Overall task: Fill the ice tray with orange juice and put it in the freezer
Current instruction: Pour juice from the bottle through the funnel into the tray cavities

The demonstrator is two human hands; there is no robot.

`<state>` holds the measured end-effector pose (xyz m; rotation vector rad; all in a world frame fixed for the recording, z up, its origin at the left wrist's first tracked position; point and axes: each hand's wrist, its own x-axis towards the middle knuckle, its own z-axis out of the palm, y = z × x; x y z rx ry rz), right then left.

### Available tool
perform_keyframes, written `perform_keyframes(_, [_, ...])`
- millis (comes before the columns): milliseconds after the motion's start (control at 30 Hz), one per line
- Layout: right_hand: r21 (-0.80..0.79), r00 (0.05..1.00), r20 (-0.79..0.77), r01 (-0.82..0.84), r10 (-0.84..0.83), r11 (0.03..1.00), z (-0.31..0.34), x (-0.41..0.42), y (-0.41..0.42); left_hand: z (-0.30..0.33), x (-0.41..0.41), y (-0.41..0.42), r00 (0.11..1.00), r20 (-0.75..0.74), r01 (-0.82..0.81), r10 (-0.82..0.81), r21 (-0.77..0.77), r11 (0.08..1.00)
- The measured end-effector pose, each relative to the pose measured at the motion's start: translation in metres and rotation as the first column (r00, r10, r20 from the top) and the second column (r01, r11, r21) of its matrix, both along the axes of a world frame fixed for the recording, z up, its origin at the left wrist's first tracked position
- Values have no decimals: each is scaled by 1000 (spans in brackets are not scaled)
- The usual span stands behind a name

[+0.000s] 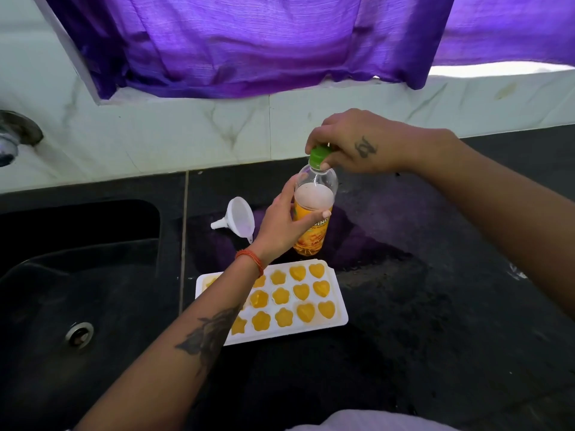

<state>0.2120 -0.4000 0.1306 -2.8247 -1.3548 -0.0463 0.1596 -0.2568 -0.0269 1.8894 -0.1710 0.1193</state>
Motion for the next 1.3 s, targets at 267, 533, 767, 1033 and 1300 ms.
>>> perform_keyframes(267, [-28, 999, 39, 33, -32, 999, -3, 2, -6, 0, 0, 3, 999, 2, 34, -34, 23, 999])
perform_keyframes(533, [-34, 979, 202, 14, -7, 999, -17, -1, -3, -3, 1, 5, 1000, -16, 27, -27, 30, 999])
perform_keyframes(767, [106, 998, -2, -56, 57, 993, -7, 6, -7, -4, 1, 4, 999, -20, 37, -36, 15, 999])
perform_keyframes(1033, [24, 964, 252, 86, -89, 996, -22, 0, -3, 0, -1, 6, 999, -19, 47, -46, 62, 997])
perform_keyframes(1300, [166, 996, 92, -18, 3, 986, -24, -2, -5, 0, -4, 5, 1000, -7, 13, -13, 107, 994])
